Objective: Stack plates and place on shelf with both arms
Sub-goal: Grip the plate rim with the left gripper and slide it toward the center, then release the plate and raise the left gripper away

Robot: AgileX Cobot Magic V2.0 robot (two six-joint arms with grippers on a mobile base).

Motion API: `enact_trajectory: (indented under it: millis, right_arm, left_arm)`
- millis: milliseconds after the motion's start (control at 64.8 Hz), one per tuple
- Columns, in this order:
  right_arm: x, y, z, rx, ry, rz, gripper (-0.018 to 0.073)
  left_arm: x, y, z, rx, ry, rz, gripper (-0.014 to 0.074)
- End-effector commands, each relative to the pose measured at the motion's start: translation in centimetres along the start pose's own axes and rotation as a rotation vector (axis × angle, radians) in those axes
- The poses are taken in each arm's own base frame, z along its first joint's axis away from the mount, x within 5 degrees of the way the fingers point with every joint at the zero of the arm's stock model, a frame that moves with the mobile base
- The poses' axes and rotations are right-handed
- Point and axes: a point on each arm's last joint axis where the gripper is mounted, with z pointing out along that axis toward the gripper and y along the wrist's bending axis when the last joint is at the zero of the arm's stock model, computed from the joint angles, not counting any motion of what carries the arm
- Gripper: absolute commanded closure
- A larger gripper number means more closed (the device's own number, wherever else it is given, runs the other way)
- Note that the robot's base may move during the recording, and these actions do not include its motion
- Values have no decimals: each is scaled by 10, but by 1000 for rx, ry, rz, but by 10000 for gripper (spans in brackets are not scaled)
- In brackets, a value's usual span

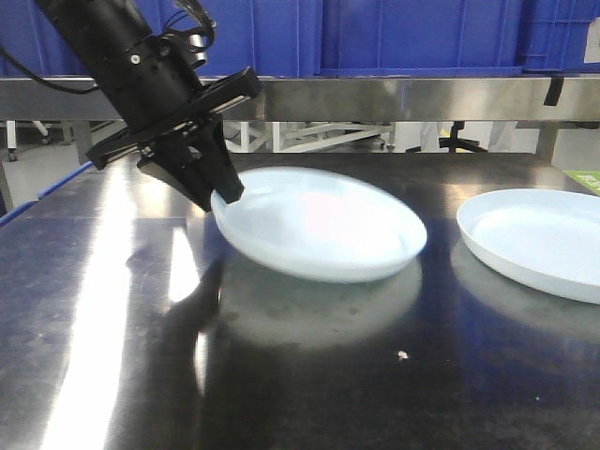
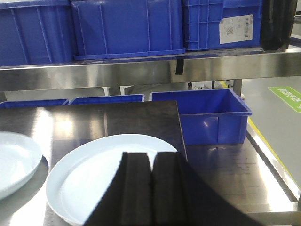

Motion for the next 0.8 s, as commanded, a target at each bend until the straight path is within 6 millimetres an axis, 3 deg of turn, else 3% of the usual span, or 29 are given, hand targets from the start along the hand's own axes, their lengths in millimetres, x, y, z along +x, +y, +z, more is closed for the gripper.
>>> enact_trajectory:
  millis: [0, 77, 262, 509, 586, 787]
  right_arm:
    - [-8, 1, -2, -7, -106, -13, 503]
    - [-8, 1, -2, -7, -106, -13, 503]
    - [-8, 1, -2, -7, -106, -13, 503]
    - [-8, 1, -2, -7, -106, -13, 503]
    - [-8, 1, -2, -7, -106, -13, 503]
    - [-8, 1, -2, -7, -106, -13, 503]
  left_arm:
    - [-3, -18, -26, 36, -52, 21, 294]
    - [0, -17, -26, 26, -20, 30, 253]
    - [7, -25, -45, -48, -29, 118, 272]
    - [11, -36, -93, -115, -293, 202, 441]
    - [20, -36, -105, -166, -401, 250, 519]
    - [63, -26, -115, -259, -621, 356, 514]
